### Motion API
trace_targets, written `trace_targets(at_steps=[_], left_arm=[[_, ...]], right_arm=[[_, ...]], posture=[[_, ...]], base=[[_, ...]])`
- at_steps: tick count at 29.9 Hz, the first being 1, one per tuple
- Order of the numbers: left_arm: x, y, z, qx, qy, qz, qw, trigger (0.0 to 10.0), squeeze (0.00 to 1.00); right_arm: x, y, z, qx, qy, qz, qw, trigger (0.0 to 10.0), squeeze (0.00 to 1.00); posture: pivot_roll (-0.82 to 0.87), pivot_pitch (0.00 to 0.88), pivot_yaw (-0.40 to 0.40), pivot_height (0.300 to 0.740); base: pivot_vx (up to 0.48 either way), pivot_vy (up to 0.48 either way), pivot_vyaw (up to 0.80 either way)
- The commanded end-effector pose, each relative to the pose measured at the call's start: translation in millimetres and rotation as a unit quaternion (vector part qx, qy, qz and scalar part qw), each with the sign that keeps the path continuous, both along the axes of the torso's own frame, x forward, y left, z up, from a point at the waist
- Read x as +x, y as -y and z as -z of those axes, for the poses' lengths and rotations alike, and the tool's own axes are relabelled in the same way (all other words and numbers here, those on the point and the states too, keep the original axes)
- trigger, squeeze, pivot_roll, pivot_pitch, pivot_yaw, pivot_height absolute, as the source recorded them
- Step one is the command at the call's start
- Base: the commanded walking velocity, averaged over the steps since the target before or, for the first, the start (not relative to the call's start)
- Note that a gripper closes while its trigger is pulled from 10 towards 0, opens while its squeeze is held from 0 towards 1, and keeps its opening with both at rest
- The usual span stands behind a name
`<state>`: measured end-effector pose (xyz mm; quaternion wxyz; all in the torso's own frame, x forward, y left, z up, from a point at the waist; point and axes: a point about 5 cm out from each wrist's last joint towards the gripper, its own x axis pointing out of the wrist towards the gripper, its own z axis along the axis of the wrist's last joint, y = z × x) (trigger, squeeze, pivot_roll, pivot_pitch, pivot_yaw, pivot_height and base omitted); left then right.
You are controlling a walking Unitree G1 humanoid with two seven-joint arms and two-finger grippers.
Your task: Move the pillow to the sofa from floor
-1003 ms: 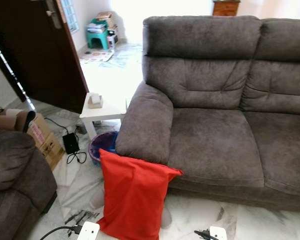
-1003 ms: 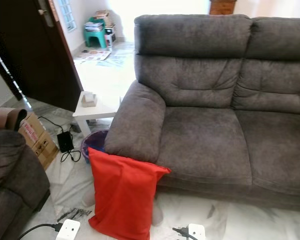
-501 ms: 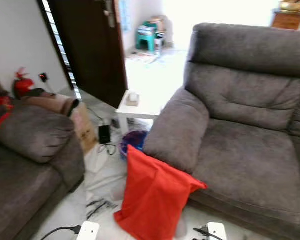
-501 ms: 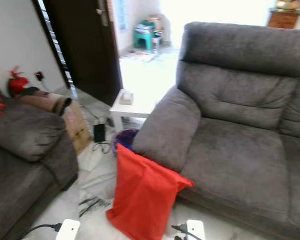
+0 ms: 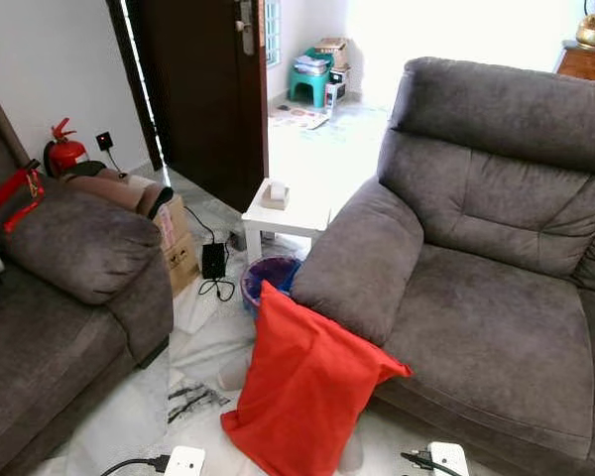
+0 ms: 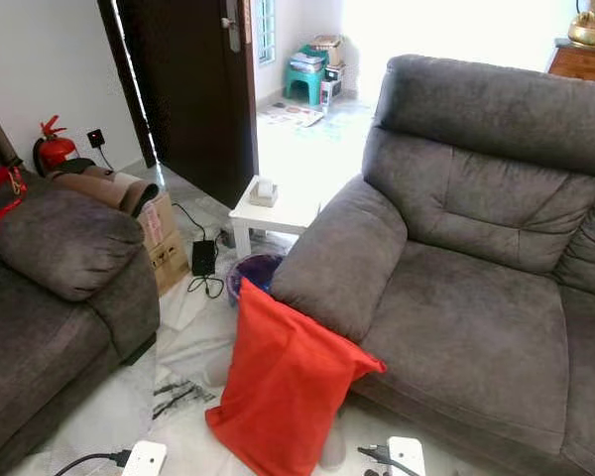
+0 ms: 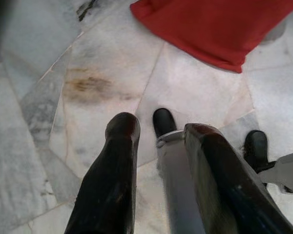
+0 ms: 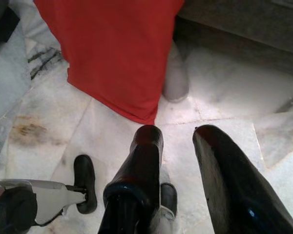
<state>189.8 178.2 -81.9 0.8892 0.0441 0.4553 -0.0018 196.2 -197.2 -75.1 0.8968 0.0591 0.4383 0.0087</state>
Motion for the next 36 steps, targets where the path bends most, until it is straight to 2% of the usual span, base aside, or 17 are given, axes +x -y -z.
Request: trace_targets(at_steps=[1, 6, 10, 33, 36], left_arm=[[-2.3, -6.1, 0.4, 0.009, 0.001, -0.005, 1.000, 10.0, 0.00], [-0.7, -8.4, -0.7, 0.015, 0.001, 0.004, 1.000, 10.0, 0.00], [3.1, -8.2, -2.6, 0.016, 0.006, 0.006, 1.000, 10.0, 0.00], [3.4, -4.8, -2.3, 0.009, 0.008, 0.003, 1.000, 10.0, 0.00], [3.7, -4.6, -2.6, 0.009, 0.010, 0.002, 1.000, 10.0, 0.00]], right_arm=[[3.6, -1.7, -1.3, 0.008, 0.001, 0.016, 1.000, 10.0, 0.00], [10.6, -5.6, -4.4, 0.018, 0.011, 0.028, 0.999, 10.0, 0.00], [3.5, -2.4, -1.4, 0.021, 0.007, 0.029, 0.999, 10.0, 0.00], [2.5, -0.5, -1.4, 0.019, 0.007, 0.018, 1.000, 10.0, 0.00], [2.7, -1.1, -1.5, 0.015, 0.007, 0.008, 1.000, 10.0, 0.00]], posture=[[-0.07, 0.004, 0.017, 0.740], [-0.07, 0.010, 0.039, 0.740], [-0.07, 0.008, 0.038, 0.740], [-0.07, 0.003, 0.024, 0.740], [-0.08, 0.000, 0.026, 0.740]], base=[[0.000, 0.000, 0.00], [0.229, 0.000, 0.00], [0.295, 0.000, 0.00], [0.340, 0.000, 0.00], [0.000, 0.000, 0.00]])
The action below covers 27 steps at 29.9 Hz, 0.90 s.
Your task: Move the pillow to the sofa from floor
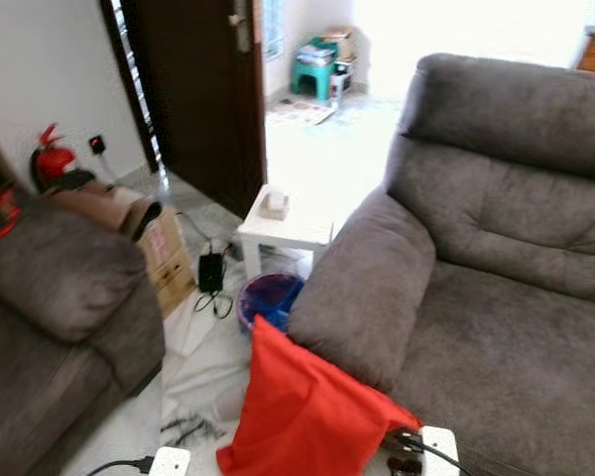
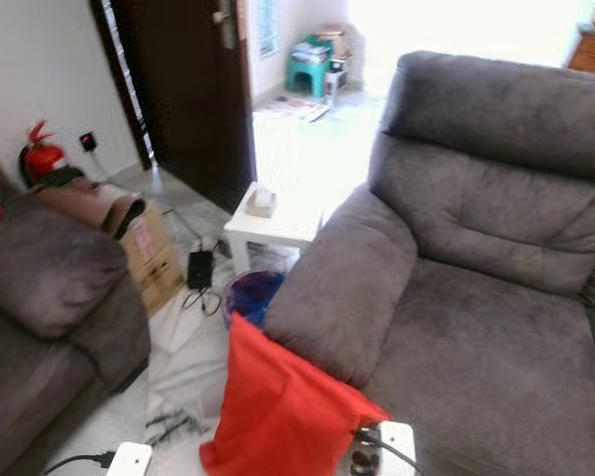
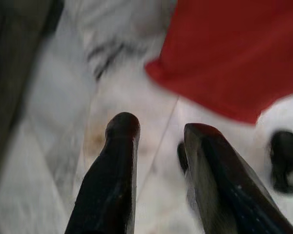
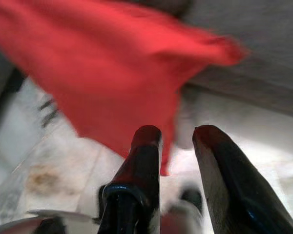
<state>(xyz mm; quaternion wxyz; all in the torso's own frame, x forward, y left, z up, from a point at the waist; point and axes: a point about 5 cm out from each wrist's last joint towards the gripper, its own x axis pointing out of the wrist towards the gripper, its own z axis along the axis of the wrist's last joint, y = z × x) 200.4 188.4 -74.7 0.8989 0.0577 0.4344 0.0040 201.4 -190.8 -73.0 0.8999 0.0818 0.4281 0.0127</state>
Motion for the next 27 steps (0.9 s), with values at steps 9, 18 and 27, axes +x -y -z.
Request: trace_targets(at_steps=[9, 18, 27], left_arm=[[-5.9, 5.6, 3.8, -0.004, -0.008, 0.001, 1.000, 10.0, 0.00], [21.0, 8.7, -15.0, 0.000, 0.087, 0.015, 0.996, 10.0, 0.00], [22.6, 15.8, -16.5, -0.006, 0.100, 0.043, 0.994, 10.0, 0.00]], right_arm=[[-11.9, -2.7, 5.8, 0.002, -0.002, -0.004, 1.000, 10.0, 0.00], [-14.3, -5.5, 6.1, 0.023, 0.018, 0.020, 0.999, 10.0, 0.00], [8.1, -12.5, -9.0, 0.028, 0.092, -0.021, 0.995, 10.0, 0.00]], posture=[[-0.08, 0.000, 0.031, 0.740], [-0.09, 0.000, 0.047, 0.740], [-0.11, 0.000, 0.048, 0.740]], base=[[0.000, 0.000, 0.53], [0.000, 0.000, 0.00], [0.000, 0.000, 0.00]])
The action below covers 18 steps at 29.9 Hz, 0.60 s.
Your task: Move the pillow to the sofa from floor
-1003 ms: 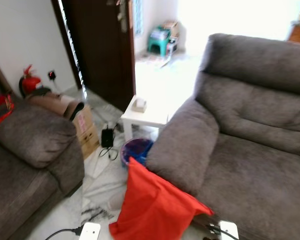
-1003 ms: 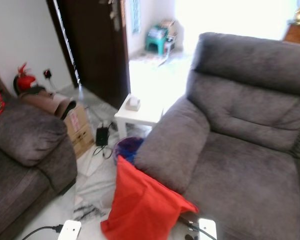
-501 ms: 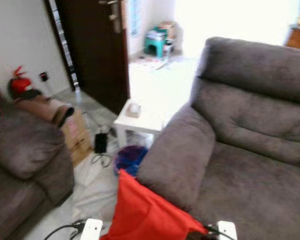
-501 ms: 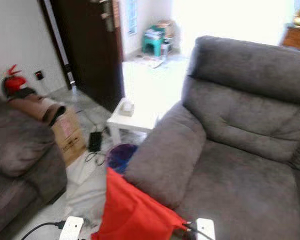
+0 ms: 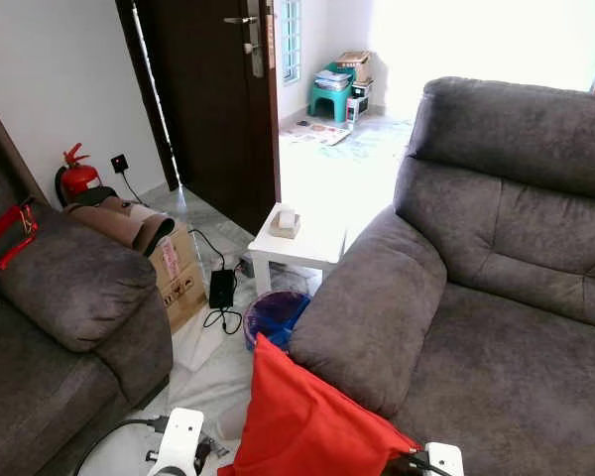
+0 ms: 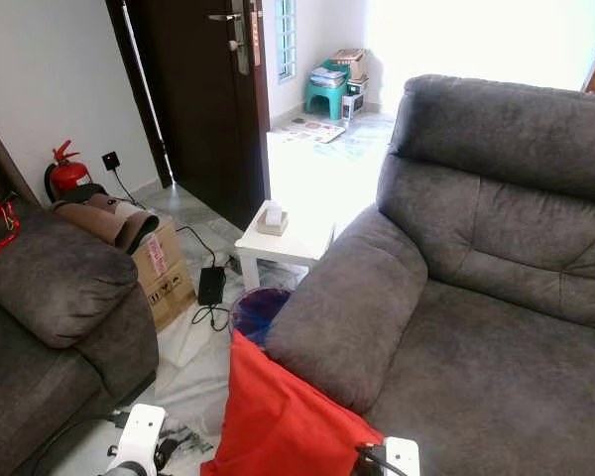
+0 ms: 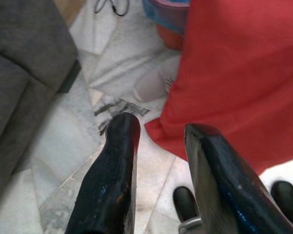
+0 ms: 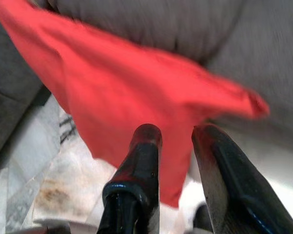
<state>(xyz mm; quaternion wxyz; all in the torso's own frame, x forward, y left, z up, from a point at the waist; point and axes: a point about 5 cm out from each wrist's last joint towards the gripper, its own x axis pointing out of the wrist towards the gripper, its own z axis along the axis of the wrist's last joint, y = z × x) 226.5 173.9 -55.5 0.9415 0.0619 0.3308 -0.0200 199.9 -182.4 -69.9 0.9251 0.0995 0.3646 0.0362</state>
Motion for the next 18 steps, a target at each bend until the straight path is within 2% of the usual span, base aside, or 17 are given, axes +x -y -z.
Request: trace_targets(at_steps=[1, 4, 9, 14, 15, 16, 18], left_arm=[[-5.3, 1.7, 4.1, 0.005, -0.015, 0.013, 1.000, 10.0, 0.00], [-12.2, 5.5, 9.3, 0.003, -0.030, 0.003, 1.000, 10.0, 0.00], [-10.0, 18.5, 7.7, -0.003, -0.014, 0.005, 1.000, 10.0, 0.00], [9.3, 21.4, -8.1, 0.011, 0.050, 0.016, 0.999, 10.0, 0.00], [16.2, 19.8, -14.6, 0.012, 0.074, 0.012, 0.997, 10.0, 0.00], [16.2, 19.8, -14.6, 0.012, 0.074, 0.012, 0.997, 10.0, 0.00], [25.1, 14.7, -24.8, 0.018, 0.113, 0.006, 0.993, 10.0, 0.00]], right_arm=[[10.6, -4.5, -6.6, 0.003, 0.025, -0.016, 1.000, 10.0, 0.00], [14.1, -0.5, -9.3, -0.006, 0.031, -0.021, 0.999, 10.0, 0.00], [22.6, 8.2, -16.5, -0.014, 0.049, -0.034, 0.998, 10.0, 0.00], [42.5, 6.0, -30.8, -0.005, 0.091, -0.032, 0.995, 10.0, 0.00], [51.8, 2.3, -37.8, 0.004, 0.111, -0.031, 0.993, 10.0, 0.00], [51.8, 2.3, -37.8, 0.004, 0.111, -0.031, 0.993, 10.0, 0.00], [65.0, -5.2, -49.4, 0.010, 0.148, -0.046, 0.988, 10.0, 0.00]], posture=[[-0.12, 0.000, 0.038, 0.740], [-0.12, 0.000, 0.013, 0.740], [-0.11, 0.000, -0.023, 0.740], [-0.08, 0.000, -0.036, 0.740], [-0.07, 0.000, -0.042, 0.740], [-0.07, 0.000, -0.042, 0.740], [-0.07, 0.000, -0.041, 0.740]], base=[[0.000, 0.000, 0.00], [0.000, 0.000, 0.00], [0.000, 0.000, 0.00], [0.000, 0.000, 0.00], [0.000, 0.000, 0.00], [0.000, 0.000, 0.00], [0.000, 0.000, 0.00]])
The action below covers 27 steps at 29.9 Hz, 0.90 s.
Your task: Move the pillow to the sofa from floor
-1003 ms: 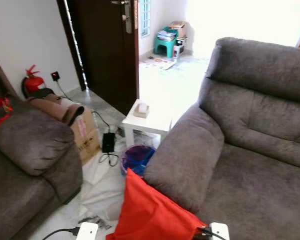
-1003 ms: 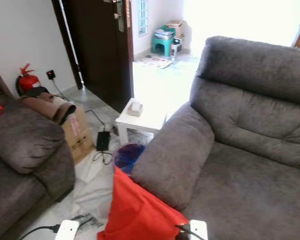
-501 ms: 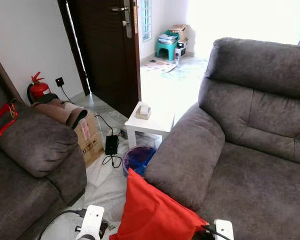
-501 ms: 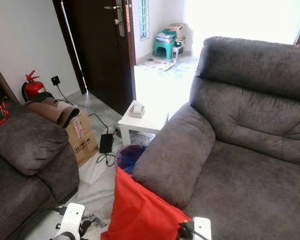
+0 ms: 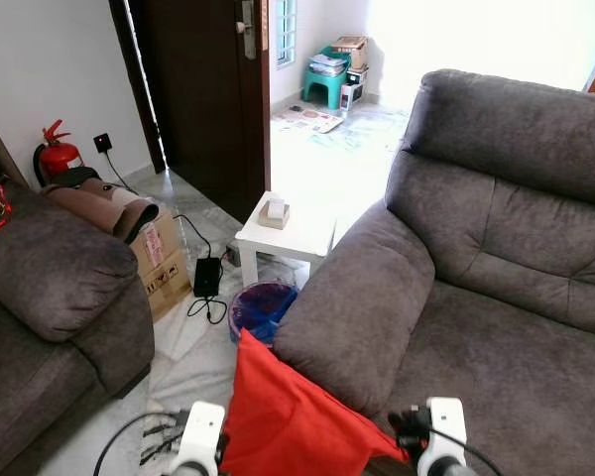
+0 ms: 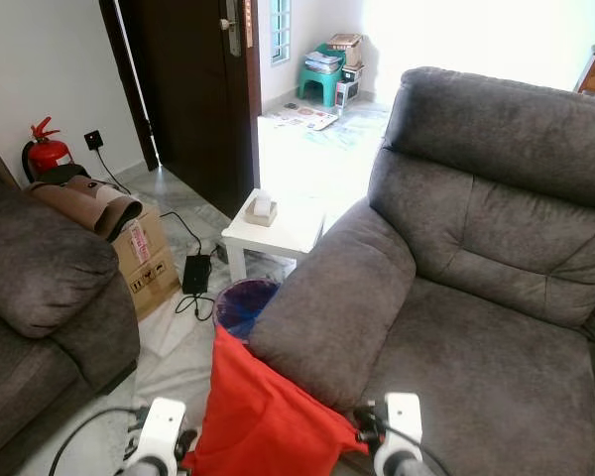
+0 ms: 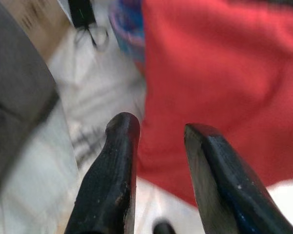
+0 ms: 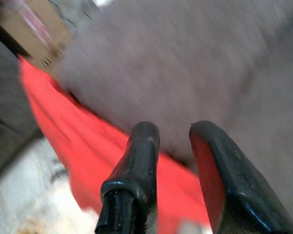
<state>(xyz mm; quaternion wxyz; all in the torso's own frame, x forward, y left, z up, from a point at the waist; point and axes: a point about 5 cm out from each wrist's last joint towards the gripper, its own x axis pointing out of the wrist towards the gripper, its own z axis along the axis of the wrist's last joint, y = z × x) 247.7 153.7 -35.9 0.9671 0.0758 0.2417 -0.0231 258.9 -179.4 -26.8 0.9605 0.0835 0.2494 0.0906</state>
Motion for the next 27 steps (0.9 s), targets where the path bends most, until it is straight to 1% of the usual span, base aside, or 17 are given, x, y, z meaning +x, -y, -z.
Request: trace_targets(at_steps=[1, 2, 4, 5, 6, 12, 15, 16, 18, 21, 23, 25, 27], left_arm=[[7.5, -6.6, -10.2, 0.014, 0.042, -0.002, 0.999, 10.0, 0.00], [7.5, -6.6, -10.2, 0.014, 0.042, -0.002, 0.999, 10.0, 0.00], [11.0, -4.3, -15.2, 0.030, 0.063, 0.017, 0.997, 10.0, 0.00], [11.0, -4.3, -15.2, 0.030, 0.063, 0.017, 0.997, 10.0, 0.00], [12.1, -1.9, -16.8, 0.035, 0.070, 0.027, 0.997, 10.0, 0.00], [15.1, 1.8, -19.7, 0.028, 0.078, 0.030, 0.996, 10.0, 0.00], [18.9, 2.5, -24.5, 0.024, 0.094, 0.031, 0.995, 10.0, 0.00], [20.7, 2.3, -27.7, 0.025, 0.106, 0.033, 0.993, 10.0, 0.00], [24.4, 1.4, -33.0, 0.029, 0.122, 0.037, 0.991, 10.0, 0.00], [27.1, 0.0, -37.9, 0.030, 0.138, 0.040, 0.989, 10.0, 0.00], [29.4, -3.3, -43.2, 0.036, 0.156, 0.042, 0.986, 10.0, 0.00], [29.6, -4.4, -44.4, 0.036, 0.159, 0.041, 0.986, 10.0, 0.00], [30.1, -9.2, -49.8, 0.039, 0.179, 0.038, 0.982, 10.0, 0.00]], right_arm=[[10.7, -4.0, -10.6, 0.006, 0.034, -0.009, 0.999, 10.0, 0.00], [10.7, -4.0, -10.6, 0.006, 0.034, -0.009, 0.999, 10.0, 0.00], [13.4, -6.8, -13.3, 0.009, 0.043, -0.017, 0.999, 10.0, 0.00], [13.4, -6.8, -13.3, 0.009, 0.043, -0.017, 0.999, 10.0, 0.00], [14.1, -7.5, -14.0, 0.010, 0.044, -0.018, 0.999, 10.0, 0.00], [16.1, -7.1, -15.9, 0.011, 0.051, -0.010, 0.999, 10.0, 0.00], [18.9, -9.2, -19.8, 0.019, 0.066, -0.017, 0.998, 10.0, 0.00], [20.2, -11.0, -21.8, 0.029, 0.075, -0.016, 0.997, 10.0, 0.00], [23.1, -15.0, -26.4, 0.029, 0.093, -0.032, 0.995, 10.0, 0.00], [25.3, -17.5, -29.9, 0.034, 0.107, -0.036, 0.993, 10.0, 0.00], [30.6, -19.1, -37.9, 0.046, 0.132, -0.033, 0.990, 10.0, 0.00], [31.8, -19.9, -39.9, 0.049, 0.139, -0.032, 0.989, 10.0, 0.00], [36.5, -25.4, -48.9, 0.061, 0.169, -0.034, 0.983, 10.0, 0.00]], posture=[[-0.08, 0.000, -0.040, 0.740], [-0.08, 0.000, -0.040, 0.740], [-0.08, 0.000, -0.041, 0.740], [-0.08, 0.000, -0.041, 0.740], [-0.08, 0.000, -0.039, 0.740], [-0.08, 0.000, -0.023, 0.740], [-0.08, 0.003, -0.020, 0.740], [-0.08, 0.008, -0.015, 0.740], [-0.08, 0.012, -0.013, 0.740], [-0.08, 0.017, -0.008, 0.740], [-0.07, 0.021, -0.001, 0.740], [-0.07, 0.022, 0.002, 0.740], [-0.06, 0.026, 0.014, 0.740]], base=[[0.000, -0.292, 0.00], [0.000, -0.292, 0.00], [0.000, -0.428, 0.00], [0.000, -0.428, 0.00], [0.000, -0.480, 0.00], [0.000, -0.443, 0.00], [0.000, 0.000, 0.00], [0.000, 0.000, 0.00], [0.000, 0.000, 0.00], [0.000, 0.000, 0.00], [0.000, 0.000, 0.00], [0.000, 0.000, 0.00], [0.000, 0.000, 0.00]])
